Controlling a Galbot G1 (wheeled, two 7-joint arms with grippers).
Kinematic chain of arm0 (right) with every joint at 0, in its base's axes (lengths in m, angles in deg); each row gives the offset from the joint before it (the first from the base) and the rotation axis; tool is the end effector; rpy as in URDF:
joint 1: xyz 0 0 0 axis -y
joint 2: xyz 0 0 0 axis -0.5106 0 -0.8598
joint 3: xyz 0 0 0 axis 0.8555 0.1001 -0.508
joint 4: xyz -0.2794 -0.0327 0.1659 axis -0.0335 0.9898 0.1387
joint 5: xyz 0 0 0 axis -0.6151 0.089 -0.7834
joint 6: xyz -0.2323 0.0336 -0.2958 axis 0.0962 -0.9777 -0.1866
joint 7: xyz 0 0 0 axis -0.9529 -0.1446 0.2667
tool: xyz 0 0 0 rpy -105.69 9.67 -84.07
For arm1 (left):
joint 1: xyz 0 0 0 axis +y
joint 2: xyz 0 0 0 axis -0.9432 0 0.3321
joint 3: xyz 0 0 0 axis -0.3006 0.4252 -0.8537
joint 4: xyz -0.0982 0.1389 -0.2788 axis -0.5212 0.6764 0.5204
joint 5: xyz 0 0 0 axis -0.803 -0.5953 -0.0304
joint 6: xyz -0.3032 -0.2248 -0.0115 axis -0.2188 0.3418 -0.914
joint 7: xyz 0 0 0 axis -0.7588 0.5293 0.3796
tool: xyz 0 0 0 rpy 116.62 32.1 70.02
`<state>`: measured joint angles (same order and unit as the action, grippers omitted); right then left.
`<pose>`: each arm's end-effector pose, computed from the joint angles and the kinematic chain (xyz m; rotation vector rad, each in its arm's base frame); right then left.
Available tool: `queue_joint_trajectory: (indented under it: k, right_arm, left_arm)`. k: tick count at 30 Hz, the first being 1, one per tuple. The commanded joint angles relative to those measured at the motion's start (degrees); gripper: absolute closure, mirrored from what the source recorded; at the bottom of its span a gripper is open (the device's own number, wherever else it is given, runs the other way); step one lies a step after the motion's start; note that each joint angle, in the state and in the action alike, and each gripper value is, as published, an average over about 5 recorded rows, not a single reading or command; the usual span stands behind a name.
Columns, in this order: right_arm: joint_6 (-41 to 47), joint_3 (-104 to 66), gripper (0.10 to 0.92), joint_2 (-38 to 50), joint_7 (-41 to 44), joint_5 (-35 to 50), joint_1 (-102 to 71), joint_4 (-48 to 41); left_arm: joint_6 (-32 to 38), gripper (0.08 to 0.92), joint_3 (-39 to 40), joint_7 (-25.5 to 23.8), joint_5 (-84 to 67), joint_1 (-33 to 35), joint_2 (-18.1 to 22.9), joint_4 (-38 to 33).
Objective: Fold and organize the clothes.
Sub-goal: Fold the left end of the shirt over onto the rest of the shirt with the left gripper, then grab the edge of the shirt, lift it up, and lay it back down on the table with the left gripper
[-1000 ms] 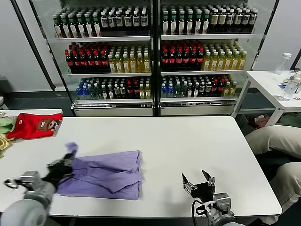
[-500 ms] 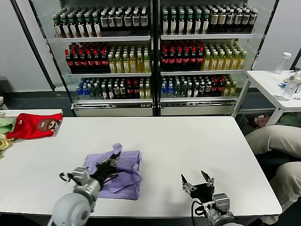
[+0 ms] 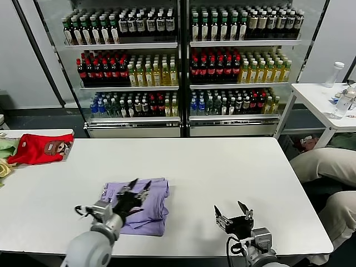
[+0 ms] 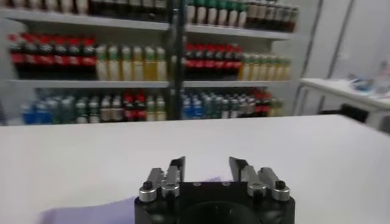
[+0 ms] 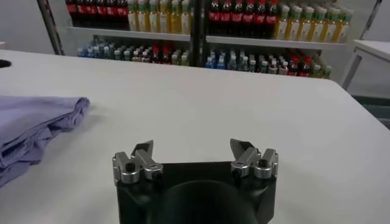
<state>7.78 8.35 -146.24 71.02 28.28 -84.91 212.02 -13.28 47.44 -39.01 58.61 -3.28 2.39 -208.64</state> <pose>0.2081 0.0216 -0.2251 0.2765 -2.7042 0.0962 0.2746 0.0240 -0.2280 -0.2961 -2.7656 -0.0080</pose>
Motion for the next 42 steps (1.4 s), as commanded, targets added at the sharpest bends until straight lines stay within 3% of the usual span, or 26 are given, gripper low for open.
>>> queue_joint_trajectory:
  k: [1, 7, 14, 27, 32, 38, 42]
  right_arm:
    - [-0.1, 0.4, 0.203, -0.1, 0.1, 0.0, 0.4, -0.7]
    - [-0.1, 0.4, 0.203, -0.2, 0.1, -0.1, 0.4, -1.0]
    - [-0.2, 0.1, 0.203, -0.1, 0.1, -0.2, 0.1, -0.9]
    - [-0.6, 0.3, 0.203, -0.1, 0.2, -0.3, 0.2, -1.4]
    - [-0.8, 0.1, 0.203, 0.1, 0.3, -0.3, 0.1, -1.4]
    - [-0.9, 0.1, 0.203, 0.2, 0.2, -0.3, 0.1, -1.3]
    - [-1.0, 0.1, 0.203, 0.3, 0.3, -0.2, 0.2, -1.5]
  left_arm:
    - [2.9, 0.314, -15.8, 1.9, -1.9, 7.9, -6.2, 10.5]
    - [0.9, 0.187, -14.5, 1.9, -7.0, 7.8, -3.9, 11.3]
    - [1.8, 0.199, -13.5, -0.4, -14.8, 6.7, -2.7, 11.7]
    - [4.1, 0.562, -12.3, -4.7, -16.3, 6.3, -2.0, 13.2]
    - [4.4, 0.692, -14.4, -5.0, -16.4, 7.1, -2.3, 9.9]
    - [0.4, 0.855, -28.6, -5.3, -17.7, 8.8, -4.7, 0.2]
    - [-3.4, 0.888, -42.0, -8.8, -18.7, 8.7, -9.6, 0.4]
